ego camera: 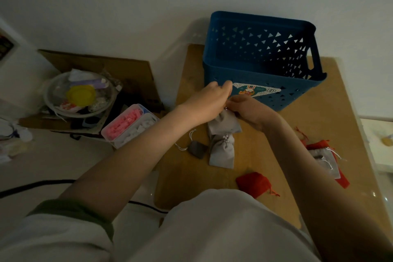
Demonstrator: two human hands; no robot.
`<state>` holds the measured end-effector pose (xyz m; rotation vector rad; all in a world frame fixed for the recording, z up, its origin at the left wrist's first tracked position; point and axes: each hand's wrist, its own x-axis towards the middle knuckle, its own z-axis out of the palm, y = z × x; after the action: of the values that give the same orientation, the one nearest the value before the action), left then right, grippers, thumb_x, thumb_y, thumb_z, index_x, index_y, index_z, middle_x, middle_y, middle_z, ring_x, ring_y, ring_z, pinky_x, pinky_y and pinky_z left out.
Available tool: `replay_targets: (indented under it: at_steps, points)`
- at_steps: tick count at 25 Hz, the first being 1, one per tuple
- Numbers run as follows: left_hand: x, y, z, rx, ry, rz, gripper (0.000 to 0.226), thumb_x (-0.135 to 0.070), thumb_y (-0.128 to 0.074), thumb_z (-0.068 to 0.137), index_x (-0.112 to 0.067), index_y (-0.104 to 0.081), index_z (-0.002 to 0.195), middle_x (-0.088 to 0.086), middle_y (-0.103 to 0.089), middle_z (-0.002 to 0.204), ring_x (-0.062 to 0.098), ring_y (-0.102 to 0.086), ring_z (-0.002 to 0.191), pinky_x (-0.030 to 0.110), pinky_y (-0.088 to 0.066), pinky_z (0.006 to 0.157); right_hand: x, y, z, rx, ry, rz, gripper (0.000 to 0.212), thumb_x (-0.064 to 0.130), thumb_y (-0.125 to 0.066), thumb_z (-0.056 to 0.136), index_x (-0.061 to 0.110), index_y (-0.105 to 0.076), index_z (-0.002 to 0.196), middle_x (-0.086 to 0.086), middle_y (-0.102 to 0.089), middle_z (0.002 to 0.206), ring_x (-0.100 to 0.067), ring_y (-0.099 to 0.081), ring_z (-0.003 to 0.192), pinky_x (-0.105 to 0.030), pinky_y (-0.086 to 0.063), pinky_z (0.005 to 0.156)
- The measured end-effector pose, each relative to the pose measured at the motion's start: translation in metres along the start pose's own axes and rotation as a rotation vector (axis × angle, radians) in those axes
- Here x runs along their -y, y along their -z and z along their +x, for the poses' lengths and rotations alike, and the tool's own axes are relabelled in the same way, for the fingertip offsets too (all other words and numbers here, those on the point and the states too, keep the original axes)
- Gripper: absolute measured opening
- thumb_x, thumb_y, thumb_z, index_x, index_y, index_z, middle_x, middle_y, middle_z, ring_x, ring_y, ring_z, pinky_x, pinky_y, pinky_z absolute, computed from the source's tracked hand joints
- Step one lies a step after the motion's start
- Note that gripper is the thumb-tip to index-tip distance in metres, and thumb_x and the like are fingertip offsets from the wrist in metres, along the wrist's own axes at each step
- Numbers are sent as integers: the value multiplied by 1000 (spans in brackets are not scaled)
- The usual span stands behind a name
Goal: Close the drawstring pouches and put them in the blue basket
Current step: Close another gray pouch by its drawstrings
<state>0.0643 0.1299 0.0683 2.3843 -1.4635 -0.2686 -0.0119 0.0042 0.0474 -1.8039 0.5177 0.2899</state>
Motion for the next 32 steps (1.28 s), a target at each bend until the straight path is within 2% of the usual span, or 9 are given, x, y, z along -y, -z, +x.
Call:
replay_targets:
  at_steps: [4, 7, 10, 14, 21, 24, 27, 29, 32]
  points:
    - [-7, -10, 3, 40, 31, 261, 52, 13, -43, 87, 2, -26, 135, 16, -59, 96, 27, -48, 99, 29, -34, 68, 3, -8, 9, -93, 33, -373, 23, 12, -46, 96, -5, -61, 94, -19, -64, 88, -31, -58, 81, -45, -47, 78]
    - [-8, -12, 2, 3, 72, 311, 56, 11, -46, 86, 1, -24, 137, 16, -61, 99, 31, -48, 104, 32, -37, 72, 6, -13, 9, -128, 52, -441, 21, 8, -43, 94, -4, -59, 101, -19, -63, 92, -29, -58, 84, -46, -48, 81]
    - [-4, -16, -8, -312, -85, 409, 52, 8, -68, 70, 4, -43, 115, 13, -62, 76, 28, -58, 75, 29, -44, 60, 4, -7, 5, -97, 92, -120, 29, 16, -43, 100, -8, -59, 100, -18, -61, 82, -20, -54, 69, -37, -48, 66]
    - [1, -23, -11, -568, -218, 229, 54, 4, -81, 60, -7, -40, 94, 12, -57, 66, 23, -54, 58, 24, -41, 46, 4, -3, 0, 29, 42, 383, 34, 24, -29, 106, 0, -52, 114, -12, -56, 78, -17, -54, 60, -23, -46, 54]
    - [-1, -22, -12, -603, -208, 59, 54, 6, -76, 69, -8, -37, 105, 21, -58, 81, 29, -57, 65, 30, -51, 51, -5, 4, -5, 68, 166, 520, 24, 1, -38, 98, 11, -59, 90, -4, -54, 71, -10, -50, 59, -26, -34, 56]
    - [2, -24, -14, -534, -150, -45, 47, 7, -65, 80, -14, -33, 108, 23, -56, 89, 31, -57, 74, 37, -54, 57, -8, 6, -5, 103, 260, 476, 18, 1, -46, 94, 11, -61, 96, -3, -57, 79, -11, -52, 68, -24, -41, 61]
    - [3, -30, -15, -529, -123, -23, 40, 3, -61, 83, -14, -34, 106, 21, -55, 89, 29, -57, 72, 34, -54, 57, -8, 4, 0, 53, 283, 392, 11, 3, -53, 92, 9, -62, 87, 1, -62, 73, -9, -55, 66, -25, -44, 62]
    - [4, -31, -15, -545, -99, -38, 32, -4, -56, 86, -13, -36, 108, 20, -55, 90, 28, -57, 73, 29, -51, 57, -9, 4, 3, 30, 263, 423, 5, 10, -63, 85, 8, -62, 81, 1, -63, 69, -11, -56, 65, -28, -44, 64]
    - [1, -27, -14, -552, -23, -158, 25, -15, -48, 93, -2, -45, 113, 19, -55, 96, 21, -55, 80, 17, -42, 66, -13, 8, 4, 121, 260, 530, 36, 36, -82, 66, 8, -64, 82, -6, -64, 78, -16, -58, 72, -29, -47, 69]
